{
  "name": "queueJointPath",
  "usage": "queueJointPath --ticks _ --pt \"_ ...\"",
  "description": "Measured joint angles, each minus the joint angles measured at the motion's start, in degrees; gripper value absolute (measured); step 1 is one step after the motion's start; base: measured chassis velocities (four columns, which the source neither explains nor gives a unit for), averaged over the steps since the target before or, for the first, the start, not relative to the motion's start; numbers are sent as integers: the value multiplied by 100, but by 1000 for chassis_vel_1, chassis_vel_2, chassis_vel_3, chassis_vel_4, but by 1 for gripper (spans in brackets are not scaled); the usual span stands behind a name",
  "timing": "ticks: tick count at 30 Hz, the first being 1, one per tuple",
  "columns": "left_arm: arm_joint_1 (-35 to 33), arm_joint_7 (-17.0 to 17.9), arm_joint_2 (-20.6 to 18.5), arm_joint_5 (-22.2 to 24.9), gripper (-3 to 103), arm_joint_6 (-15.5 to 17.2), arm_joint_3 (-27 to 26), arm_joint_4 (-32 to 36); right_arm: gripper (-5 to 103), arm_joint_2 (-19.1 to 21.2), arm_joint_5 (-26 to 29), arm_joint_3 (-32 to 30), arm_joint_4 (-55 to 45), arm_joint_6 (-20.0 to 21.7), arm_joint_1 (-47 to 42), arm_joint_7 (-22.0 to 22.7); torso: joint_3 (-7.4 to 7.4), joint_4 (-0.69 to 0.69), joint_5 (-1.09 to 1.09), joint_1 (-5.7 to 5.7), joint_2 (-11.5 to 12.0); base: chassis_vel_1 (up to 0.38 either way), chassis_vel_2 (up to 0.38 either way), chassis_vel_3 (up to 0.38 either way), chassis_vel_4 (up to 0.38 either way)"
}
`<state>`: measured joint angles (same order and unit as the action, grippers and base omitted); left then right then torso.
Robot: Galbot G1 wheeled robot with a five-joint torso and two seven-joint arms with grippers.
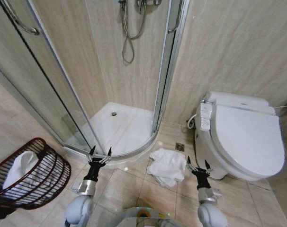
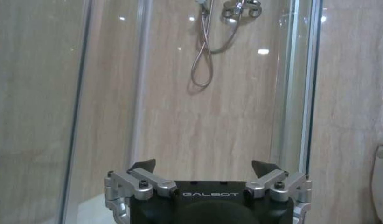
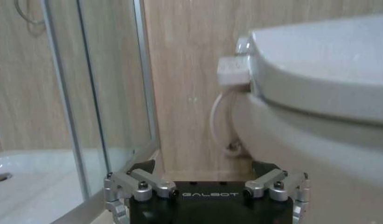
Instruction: Discard the used towel into the hamper.
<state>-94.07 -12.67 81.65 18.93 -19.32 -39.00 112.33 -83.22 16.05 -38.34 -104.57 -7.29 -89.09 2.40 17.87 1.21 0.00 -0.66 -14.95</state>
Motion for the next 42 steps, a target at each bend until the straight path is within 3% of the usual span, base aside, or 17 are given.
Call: queueJointPath --ticks 15,18,20,21,24,31,35,42 --pt "11 19 -50 100 100 -16 -81 3 100 -36 -8 333 921 1129 1112 -13 0 0 0 0 0 0 0 0 0" --pt "8 31 -64 126 100 -53 -101 -2 100 -119 -8 451 1034 1337 1319 282 0 0 0 0 0 0 0 0 0" --pt "-16 36 -112 155 100 -94 -135 0 100 -206 30 586 1032 1659 1431 926 0 0 0 0 0 0 0 0 0" --pt "-16 36 -112 155 100 -94 -135 0 100 -206 30 586 1032 1659 1431 926 0 0 0 0 0 0 0 0 0" --pt "-6 44 -148 161 100 -144 -160 -46 100 -296 289 661 952 1990 1512 1557 0 0 -1 0 0 0 0 0 0" --pt "9 54 -144 141 100 -181 -150 -136 100 -362 761 712 872 2102 1518 1843 0 0 -1 0 0 0 0 0 0" --pt "17 55 -118 115 100 -181 -131 -137 100 -438 765 744 901 2117 1530 1882 0 0 -1 0 0 0 0 0 0" --pt "17 54 -75 45 100 -177 -96 -136 100 -581 795 853 923 2310 1624 2404 0 0 -1 0 0 0 0 0 0"
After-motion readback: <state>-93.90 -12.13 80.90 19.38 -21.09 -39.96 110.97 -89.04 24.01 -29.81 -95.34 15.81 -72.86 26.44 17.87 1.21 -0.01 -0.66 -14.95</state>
